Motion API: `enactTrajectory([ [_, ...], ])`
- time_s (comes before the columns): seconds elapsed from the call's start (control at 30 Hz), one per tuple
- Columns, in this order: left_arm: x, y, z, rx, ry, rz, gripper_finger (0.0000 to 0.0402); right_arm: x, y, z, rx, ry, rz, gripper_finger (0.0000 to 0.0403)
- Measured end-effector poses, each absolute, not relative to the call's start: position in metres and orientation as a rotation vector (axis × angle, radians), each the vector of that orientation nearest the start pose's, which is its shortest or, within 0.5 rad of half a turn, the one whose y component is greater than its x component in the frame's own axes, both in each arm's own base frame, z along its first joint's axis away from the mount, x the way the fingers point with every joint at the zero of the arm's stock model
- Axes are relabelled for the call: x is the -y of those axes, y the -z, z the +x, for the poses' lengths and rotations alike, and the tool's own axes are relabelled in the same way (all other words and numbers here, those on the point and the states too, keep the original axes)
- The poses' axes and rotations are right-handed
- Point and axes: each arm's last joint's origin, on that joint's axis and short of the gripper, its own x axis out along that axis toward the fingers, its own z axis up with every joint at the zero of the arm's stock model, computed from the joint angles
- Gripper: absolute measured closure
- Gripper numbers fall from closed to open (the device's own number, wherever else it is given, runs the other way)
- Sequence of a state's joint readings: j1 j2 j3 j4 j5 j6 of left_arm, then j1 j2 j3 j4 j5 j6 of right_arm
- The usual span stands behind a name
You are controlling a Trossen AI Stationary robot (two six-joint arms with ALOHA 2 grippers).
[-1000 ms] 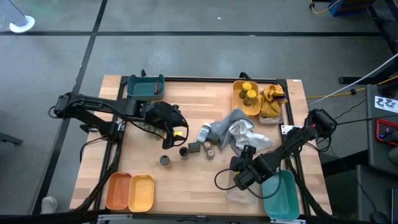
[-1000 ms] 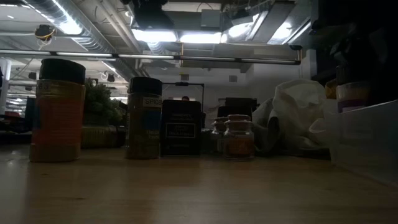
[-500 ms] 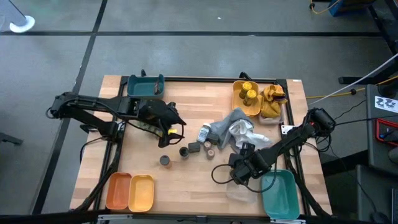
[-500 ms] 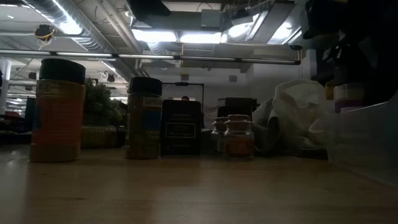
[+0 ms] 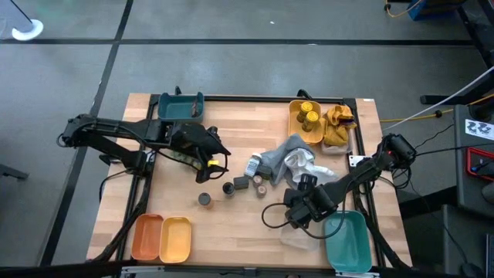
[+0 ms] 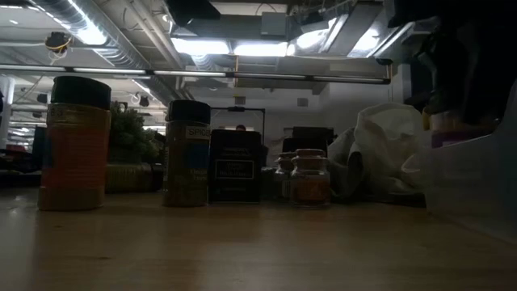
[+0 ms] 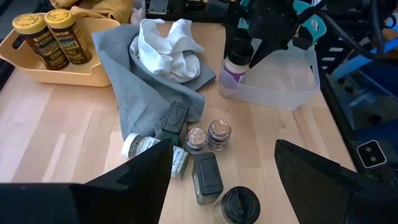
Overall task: Sort spices by type
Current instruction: Put the black seasoning bottle into the transparent bin
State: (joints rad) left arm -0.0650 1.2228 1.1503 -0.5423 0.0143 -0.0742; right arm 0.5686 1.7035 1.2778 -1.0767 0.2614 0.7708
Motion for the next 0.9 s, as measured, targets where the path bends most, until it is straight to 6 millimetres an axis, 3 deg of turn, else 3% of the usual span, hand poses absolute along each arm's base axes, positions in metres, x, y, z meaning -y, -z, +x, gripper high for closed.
enactTrajectory([
  [0.9,0.017,-0.338,0.258,-0.611,0.052,-0.064,0.0137,-0.155,-0.237,0.253,-1.412,0.197,0.008,0.0145],
])
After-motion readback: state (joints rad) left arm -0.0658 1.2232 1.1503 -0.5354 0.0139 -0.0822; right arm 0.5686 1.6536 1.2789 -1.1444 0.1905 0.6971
